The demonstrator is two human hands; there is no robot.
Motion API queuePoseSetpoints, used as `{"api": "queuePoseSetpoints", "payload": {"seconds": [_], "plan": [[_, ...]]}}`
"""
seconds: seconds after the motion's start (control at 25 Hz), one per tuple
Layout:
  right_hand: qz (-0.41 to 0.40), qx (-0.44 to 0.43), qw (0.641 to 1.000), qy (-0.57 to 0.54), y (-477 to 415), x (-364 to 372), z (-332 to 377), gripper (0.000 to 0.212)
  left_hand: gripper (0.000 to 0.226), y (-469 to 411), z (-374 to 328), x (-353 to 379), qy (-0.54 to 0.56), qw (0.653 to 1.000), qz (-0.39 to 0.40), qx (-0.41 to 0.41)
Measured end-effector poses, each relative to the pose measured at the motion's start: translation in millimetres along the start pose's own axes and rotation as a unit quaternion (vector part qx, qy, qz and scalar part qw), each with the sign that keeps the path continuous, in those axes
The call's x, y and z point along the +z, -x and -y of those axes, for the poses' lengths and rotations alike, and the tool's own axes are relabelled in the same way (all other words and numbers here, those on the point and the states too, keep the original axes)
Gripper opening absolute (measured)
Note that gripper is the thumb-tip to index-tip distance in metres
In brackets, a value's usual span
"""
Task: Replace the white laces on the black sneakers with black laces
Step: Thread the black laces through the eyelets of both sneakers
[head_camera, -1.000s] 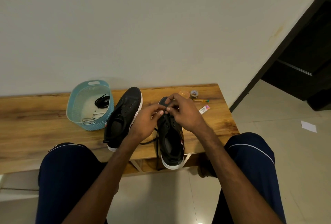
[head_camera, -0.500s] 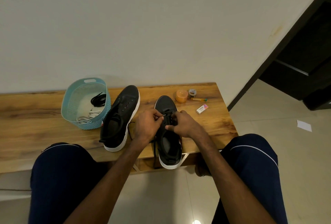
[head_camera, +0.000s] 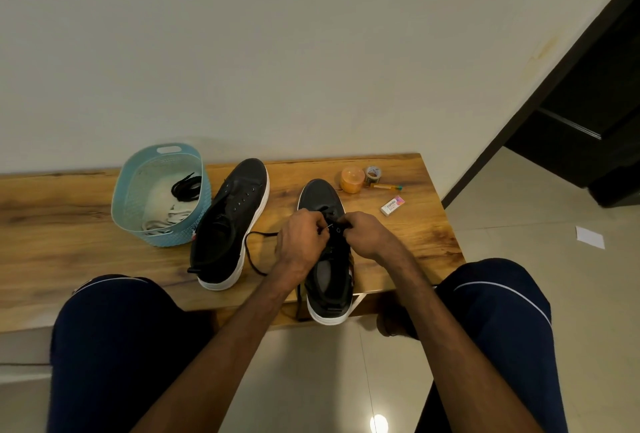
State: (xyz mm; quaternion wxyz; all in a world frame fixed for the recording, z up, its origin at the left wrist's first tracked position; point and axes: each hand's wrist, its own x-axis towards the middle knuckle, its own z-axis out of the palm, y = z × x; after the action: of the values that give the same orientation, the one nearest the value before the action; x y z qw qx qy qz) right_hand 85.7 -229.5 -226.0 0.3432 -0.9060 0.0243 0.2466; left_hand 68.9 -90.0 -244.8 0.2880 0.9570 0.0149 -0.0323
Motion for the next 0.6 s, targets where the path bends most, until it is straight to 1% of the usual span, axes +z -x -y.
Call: {"api": "queuePoseSetpoints", "payload": {"seconds": [0.32,0.48,0.6], "plan": [[0.002,0.013,1.000,-0.023,-3.6,2.6,-3.8,0.040,0.011,-1.6,-5.5,2.9,-0.060,0.998,0.011,0.004],[0.000,0.015,0.999,-0.033,-3.2,2.4,-3.9,0.044,0.009,-3.0,-5.3,5.2,-0.065,0.998,0.021,-0.008],[-0.002,0.007,0.999,-0.036,-1.8,1.8,-3.7,0.048,0.011,-4.4,-4.5,7.0,-0.070,0.997,0.020,0.009]]}}
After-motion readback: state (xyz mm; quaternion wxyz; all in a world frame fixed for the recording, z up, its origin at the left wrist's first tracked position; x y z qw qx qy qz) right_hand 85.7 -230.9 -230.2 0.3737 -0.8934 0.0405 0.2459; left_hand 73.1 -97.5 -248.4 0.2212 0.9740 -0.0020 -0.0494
